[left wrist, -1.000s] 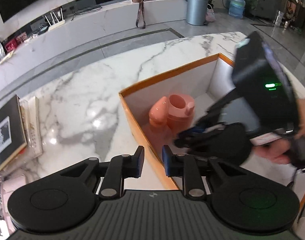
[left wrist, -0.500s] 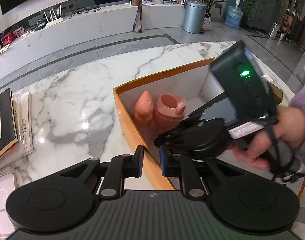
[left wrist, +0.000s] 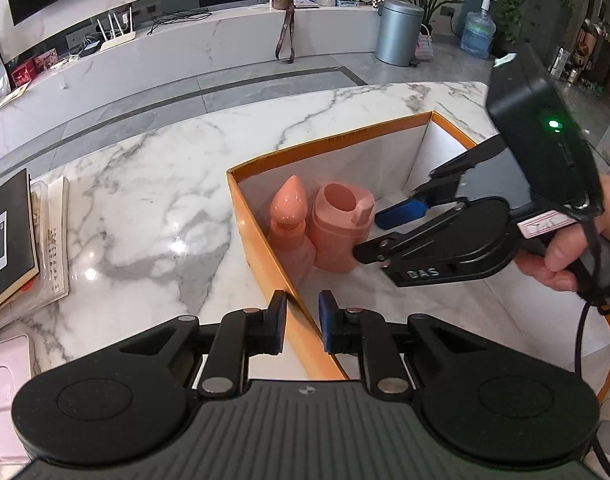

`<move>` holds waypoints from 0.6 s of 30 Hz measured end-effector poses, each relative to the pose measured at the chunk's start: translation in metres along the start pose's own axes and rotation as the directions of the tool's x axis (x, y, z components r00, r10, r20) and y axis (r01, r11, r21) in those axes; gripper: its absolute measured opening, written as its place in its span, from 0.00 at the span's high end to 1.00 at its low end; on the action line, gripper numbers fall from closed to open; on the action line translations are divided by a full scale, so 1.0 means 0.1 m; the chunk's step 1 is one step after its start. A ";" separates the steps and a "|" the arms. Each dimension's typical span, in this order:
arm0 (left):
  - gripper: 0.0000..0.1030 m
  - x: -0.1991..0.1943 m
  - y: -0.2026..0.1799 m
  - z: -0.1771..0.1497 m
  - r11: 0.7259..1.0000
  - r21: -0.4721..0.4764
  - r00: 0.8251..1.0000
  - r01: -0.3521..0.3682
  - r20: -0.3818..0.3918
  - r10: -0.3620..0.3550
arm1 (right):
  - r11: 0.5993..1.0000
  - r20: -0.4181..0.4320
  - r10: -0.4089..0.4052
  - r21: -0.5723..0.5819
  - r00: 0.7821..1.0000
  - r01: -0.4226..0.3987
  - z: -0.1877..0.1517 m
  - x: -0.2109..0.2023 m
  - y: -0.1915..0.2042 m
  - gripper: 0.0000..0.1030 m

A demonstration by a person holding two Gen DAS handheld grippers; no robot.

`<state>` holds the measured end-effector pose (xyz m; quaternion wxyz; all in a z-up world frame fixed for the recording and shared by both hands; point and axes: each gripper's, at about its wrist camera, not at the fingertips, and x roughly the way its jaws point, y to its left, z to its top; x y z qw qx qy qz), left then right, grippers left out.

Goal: Organize rigid objects
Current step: 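Open the left tool releasing the pink bottle beside the cup, withdraw both tools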

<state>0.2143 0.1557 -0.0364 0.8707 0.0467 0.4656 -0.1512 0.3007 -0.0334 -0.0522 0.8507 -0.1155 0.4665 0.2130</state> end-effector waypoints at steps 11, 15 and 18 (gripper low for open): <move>0.82 -0.01 0.00 -0.01 1.000 -0.002 1.000 0.004 0.005 -0.004 | 0.994 -0.046 -0.104 -0.035 0.994 0.102 -0.05 0.05 -0.03 0.76; 0.82 0.00 0.00 -0.02 1.000 0.001 1.000 0.004 0.004 -0.004 | 0.994 -0.012 -0.072 -0.084 0.997 0.071 -0.04 0.02 -0.01 0.66; 0.82 0.00 0.00 -0.02 1.000 -0.003 1.000 0.004 0.006 -0.004 | 0.987 -0.002 -0.057 -0.149 0.998 0.056 -0.01 0.07 0.06 0.65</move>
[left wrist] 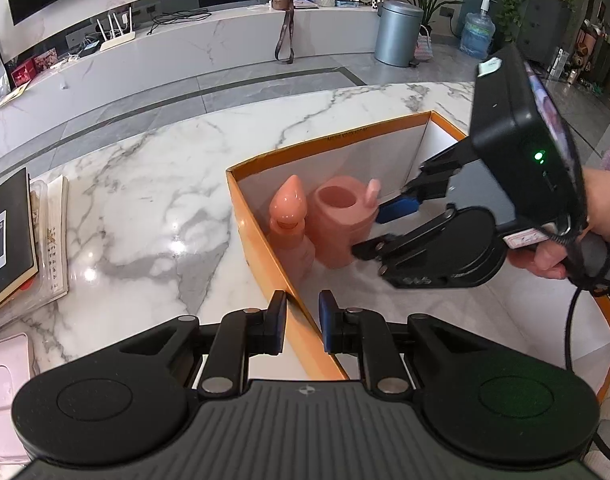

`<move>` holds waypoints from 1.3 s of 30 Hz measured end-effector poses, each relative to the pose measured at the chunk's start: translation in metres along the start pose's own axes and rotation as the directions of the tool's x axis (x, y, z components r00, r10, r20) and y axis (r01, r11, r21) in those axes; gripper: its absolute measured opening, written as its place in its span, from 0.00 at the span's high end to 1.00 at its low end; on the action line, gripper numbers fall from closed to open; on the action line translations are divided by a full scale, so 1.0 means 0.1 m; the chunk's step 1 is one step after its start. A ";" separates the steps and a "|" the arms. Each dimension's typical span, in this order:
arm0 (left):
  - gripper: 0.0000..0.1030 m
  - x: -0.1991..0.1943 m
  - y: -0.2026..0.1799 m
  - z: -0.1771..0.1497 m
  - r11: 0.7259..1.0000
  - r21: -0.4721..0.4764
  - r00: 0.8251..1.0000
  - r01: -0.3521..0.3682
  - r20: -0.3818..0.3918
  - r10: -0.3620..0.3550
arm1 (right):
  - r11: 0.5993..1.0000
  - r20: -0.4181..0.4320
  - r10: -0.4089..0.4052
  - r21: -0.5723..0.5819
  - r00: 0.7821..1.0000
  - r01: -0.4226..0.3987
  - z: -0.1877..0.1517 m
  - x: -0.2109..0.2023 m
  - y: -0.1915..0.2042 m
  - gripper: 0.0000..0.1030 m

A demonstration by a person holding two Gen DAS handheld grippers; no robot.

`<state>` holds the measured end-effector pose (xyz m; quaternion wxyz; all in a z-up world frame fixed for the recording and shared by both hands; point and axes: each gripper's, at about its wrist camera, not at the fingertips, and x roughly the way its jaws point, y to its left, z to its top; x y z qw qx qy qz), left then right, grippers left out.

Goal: Organize rigid objects
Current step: 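Open the left tool releasing the pink bottle beside the cup, withdraw both tools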

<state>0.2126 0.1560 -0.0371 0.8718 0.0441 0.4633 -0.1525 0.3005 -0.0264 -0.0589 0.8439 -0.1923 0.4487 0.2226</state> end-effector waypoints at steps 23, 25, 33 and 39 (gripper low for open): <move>0.81 -0.01 0.05 -0.03 0.999 -0.025 1.000 0.027 0.014 -0.027 | 0.986 0.081 0.169 -0.024 0.982 -0.168 0.07 0.09 0.44 0.99; 0.82 -0.01 0.06 -0.03 0.999 -0.023 0.999 0.031 0.014 -0.031 | 0.982 0.085 0.188 -0.019 0.978 -0.187 0.11 0.14 0.44 1.00; 0.82 -0.01 0.09 -0.03 0.999 -0.024 0.999 0.043 0.016 -0.042 | 0.982 0.136 0.191 -0.036 0.972 -0.187 0.13 0.28 0.52 1.00; 0.81 -0.01 0.09 -0.04 0.999 -0.025 0.999 0.041 0.022 -0.040 | 0.979 0.111 0.205 -0.013 0.972 -0.205 0.12 0.23 0.47 1.00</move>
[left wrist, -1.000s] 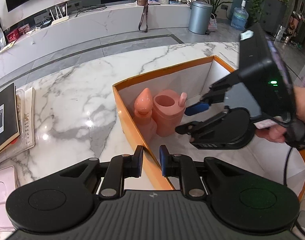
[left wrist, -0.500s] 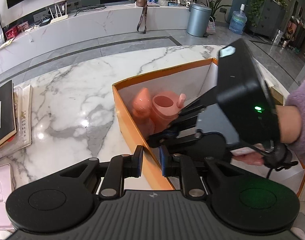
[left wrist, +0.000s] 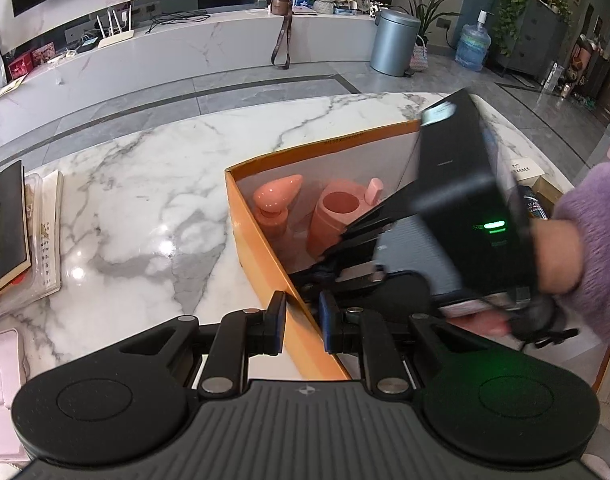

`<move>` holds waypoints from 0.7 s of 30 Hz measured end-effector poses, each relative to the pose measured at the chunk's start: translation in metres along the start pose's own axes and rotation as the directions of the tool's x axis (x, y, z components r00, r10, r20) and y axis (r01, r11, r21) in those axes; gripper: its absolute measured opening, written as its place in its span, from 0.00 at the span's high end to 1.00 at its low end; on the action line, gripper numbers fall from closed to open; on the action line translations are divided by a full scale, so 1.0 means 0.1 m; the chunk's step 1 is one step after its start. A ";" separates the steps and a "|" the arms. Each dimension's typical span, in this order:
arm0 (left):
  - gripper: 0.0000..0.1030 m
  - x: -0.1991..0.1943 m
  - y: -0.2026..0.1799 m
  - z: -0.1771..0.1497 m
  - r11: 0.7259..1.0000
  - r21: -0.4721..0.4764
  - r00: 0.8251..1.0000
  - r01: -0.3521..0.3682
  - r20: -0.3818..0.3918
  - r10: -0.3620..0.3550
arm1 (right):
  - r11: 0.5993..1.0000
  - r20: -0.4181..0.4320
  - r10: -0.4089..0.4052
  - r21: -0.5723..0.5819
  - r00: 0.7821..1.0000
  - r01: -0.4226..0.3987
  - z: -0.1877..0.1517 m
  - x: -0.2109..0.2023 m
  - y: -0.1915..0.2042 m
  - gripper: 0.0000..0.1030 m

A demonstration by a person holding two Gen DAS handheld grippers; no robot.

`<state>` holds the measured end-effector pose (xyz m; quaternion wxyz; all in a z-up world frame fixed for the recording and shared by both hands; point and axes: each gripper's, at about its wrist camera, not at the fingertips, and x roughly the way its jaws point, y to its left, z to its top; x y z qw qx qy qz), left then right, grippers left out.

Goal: Organize rigid objects
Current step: 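Open the left tool releasing the pink bottle beside the cup, withdraw both tools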

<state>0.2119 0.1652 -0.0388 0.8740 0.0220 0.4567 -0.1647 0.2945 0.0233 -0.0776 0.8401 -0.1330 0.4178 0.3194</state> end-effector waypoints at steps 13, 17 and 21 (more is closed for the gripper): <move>0.81 -0.01 -0.07 0.01 0.999 0.017 0.999 -0.038 -0.014 0.038 | 0.979 -0.154 -0.165 0.090 0.974 0.180 -0.19 -0.47 -0.34 0.70; 0.82 0.00 -0.09 0.01 0.999 0.020 0.999 -0.047 -0.019 0.047 | 0.976 -0.115 -0.186 0.095 0.976 0.197 -0.15 -0.40 -0.42 0.68; 0.82 0.00 -0.08 0.01 0.999 0.021 0.999 -0.045 -0.019 0.045 | 0.983 -0.116 -0.126 0.122 0.985 0.140 -0.14 -0.35 -0.41 0.79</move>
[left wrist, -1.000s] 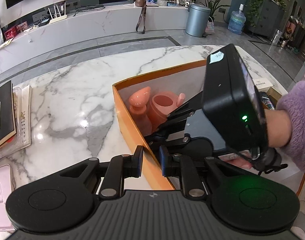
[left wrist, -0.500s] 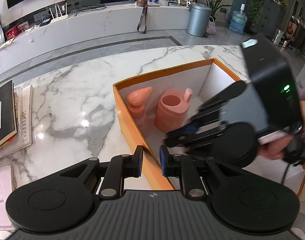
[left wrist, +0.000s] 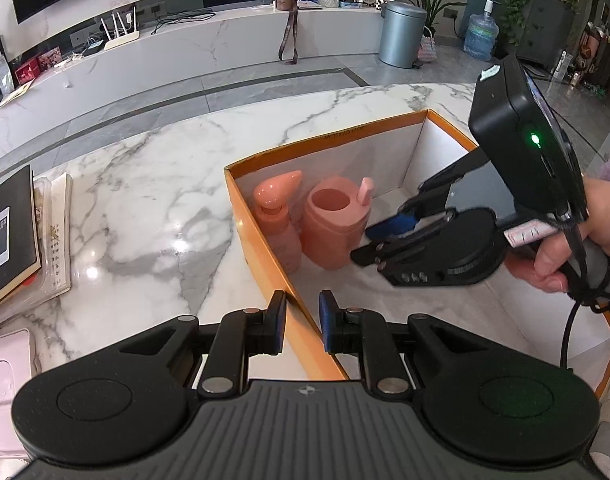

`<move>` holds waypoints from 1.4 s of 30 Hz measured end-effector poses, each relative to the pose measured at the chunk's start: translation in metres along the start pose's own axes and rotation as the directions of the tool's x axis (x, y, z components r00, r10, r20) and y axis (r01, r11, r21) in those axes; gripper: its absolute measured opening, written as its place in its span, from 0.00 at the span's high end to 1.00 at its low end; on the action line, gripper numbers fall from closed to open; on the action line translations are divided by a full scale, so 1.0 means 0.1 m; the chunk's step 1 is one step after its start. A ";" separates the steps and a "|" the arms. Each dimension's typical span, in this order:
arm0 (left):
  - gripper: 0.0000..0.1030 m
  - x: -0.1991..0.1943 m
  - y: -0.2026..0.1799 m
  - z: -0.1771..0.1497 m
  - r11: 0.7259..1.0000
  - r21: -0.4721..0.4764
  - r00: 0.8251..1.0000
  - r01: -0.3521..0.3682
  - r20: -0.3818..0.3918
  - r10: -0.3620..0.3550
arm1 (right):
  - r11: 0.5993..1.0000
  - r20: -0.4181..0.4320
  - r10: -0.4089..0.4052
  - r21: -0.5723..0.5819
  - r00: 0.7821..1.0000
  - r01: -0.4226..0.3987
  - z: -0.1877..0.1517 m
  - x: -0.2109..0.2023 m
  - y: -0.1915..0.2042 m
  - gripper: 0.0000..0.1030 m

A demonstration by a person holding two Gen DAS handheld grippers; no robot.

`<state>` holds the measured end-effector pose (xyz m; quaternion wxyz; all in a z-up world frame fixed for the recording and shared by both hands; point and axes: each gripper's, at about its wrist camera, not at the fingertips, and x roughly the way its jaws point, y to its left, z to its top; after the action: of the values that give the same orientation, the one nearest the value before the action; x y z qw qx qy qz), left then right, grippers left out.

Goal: Organize rigid objects
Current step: 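Open the left tool releasing the pink bottle beside the cup, withdraw both tools, then move the left tool to the blue shampoo bottle and grasp it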

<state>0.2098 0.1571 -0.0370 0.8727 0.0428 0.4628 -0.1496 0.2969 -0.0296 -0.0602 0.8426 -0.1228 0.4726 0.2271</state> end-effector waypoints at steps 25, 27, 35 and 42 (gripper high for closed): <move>0.79 -0.54 -0.77 0.16 0.992 0.124 0.995 -0.039 0.101 0.026 | 0.988 0.153 0.019 0.152 0.988 -0.042 -0.60 -1.11 0.03 0.87; 0.79 -0.58 -0.99 0.19 0.988 0.154 0.994 -0.006 0.111 -0.011 | 0.978 0.186 0.008 0.205 0.982 -0.047 -0.81 -1.35 -0.10 0.79; 0.78 -0.39 -1.80 0.39 0.971 0.211 0.984 0.111 0.110 -0.136 | 0.881 0.150 -0.184 0.463 0.971 0.095 -1.69 -1.97 -0.95 0.72; 0.74 0.18 -2.51 0.64 0.939 0.259 0.972 0.227 0.005 -0.237 | 0.666 0.085 -0.243 0.739 0.966 0.102 -2.38 -2.08 -1.71 0.67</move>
<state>0.1951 -0.0991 0.0009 0.8443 0.0978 0.4255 -0.3106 0.1127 -0.3334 -0.0086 0.8776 0.1984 0.4335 -0.0507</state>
